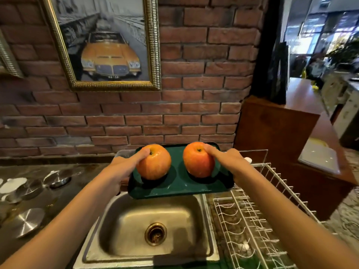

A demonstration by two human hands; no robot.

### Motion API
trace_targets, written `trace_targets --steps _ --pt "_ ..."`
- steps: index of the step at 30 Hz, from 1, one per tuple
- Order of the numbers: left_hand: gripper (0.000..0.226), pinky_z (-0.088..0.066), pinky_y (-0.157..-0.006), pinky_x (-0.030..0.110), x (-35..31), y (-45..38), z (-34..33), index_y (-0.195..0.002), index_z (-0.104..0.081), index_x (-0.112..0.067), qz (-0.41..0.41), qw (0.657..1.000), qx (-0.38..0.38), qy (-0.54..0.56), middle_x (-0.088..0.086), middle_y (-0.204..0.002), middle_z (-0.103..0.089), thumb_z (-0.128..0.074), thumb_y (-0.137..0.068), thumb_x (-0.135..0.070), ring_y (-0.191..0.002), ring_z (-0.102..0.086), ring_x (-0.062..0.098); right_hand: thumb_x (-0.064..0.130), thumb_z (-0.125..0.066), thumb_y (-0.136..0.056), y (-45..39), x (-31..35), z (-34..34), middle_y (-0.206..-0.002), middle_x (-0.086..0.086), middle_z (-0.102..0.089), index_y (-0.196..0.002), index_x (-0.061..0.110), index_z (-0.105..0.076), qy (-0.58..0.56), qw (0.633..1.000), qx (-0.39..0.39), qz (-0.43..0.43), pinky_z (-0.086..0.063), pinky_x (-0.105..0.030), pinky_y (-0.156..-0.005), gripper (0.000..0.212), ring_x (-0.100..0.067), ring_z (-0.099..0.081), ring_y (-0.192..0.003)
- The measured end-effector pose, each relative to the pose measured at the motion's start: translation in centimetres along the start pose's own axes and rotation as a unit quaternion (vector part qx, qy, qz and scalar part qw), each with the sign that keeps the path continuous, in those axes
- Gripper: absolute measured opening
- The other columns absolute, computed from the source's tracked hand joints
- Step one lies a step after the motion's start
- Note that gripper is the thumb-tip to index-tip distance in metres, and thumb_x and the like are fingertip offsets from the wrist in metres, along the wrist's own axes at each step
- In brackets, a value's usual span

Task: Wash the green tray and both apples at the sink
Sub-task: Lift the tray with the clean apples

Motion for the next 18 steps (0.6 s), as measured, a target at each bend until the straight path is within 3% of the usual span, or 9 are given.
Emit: trace_targets --steps 5,9,14,18 --pt "0.096 -0.05 -0.097 0.055 -1.3 1.1 -6.3 -0.144 -0.044 -0.01 0.015 1.0 -0.007 0.023 0.023 -0.136 -0.056 -0.075 -0.072 -0.065 -0.122 -0.056 0.046 0.067 -0.073 -0.073 -2.8 -0.2 5.9 -0.139 -0.015 -0.05 -0.141 0.0 -0.045 0.008 1.0 0.015 0.02 -0.046 -0.042 -0.081 0.099 -0.027 -0.05 -0.107" --pt "0.105 -0.038 -0.11 0.062 -2.2 1.6 -11.4 -0.146 -0.044 -0.007 0.017 0.999 -0.003 0.049 0.03 -0.15 -0.042 -0.077 -0.067 -0.068 -0.137 -0.041 0.052 0.066 -0.072 -0.074 -4.7 -0.7 10.6 -0.14 -0.015 -0.049 -0.141 0.0 -0.044 0.019 0.999 0.019 0.026 -0.04 -0.039 -0.08 0.098 -0.027 -0.047 -0.108" --pt "0.112 -0.045 -0.105 0.059 -3.3 1.8 -16.9 -0.147 -0.041 -0.01 0.012 0.999 -0.012 0.035 0.017 -0.145 -0.05 -0.075 -0.061 -0.074 -0.126 -0.052 0.041 0.068 -0.071 -0.075 -6.4 -2.7 15.4 -0.14 -0.018 -0.051 -0.141 -0.001 -0.044 0.03 0.999 0.025 0.017 -0.051 -0.045 -0.093 0.099 -0.035 -0.053 -0.121" --pt "0.112 -0.048 -0.102 0.058 -3.8 1.3 -20.4 -0.143 -0.043 -0.01 0.007 1.0 -0.004 0.027 0.017 -0.14 -0.054 -0.076 -0.059 -0.076 -0.119 -0.057 0.04 0.069 -0.07 -0.074 -7.5 -4.3 18.3 -0.135 -0.019 -0.053 -0.138 -0.001 -0.046 0.036 0.999 0.025 0.002 -0.053 -0.051 -0.096 0.098 -0.037 -0.056 -0.116"
Point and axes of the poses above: each hand's wrist, its own y-axis away from the middle knuckle, its own z-axis out of the back of the hand, x = y × z, the point moved 7 cm from there along -y, towards the middle knuckle
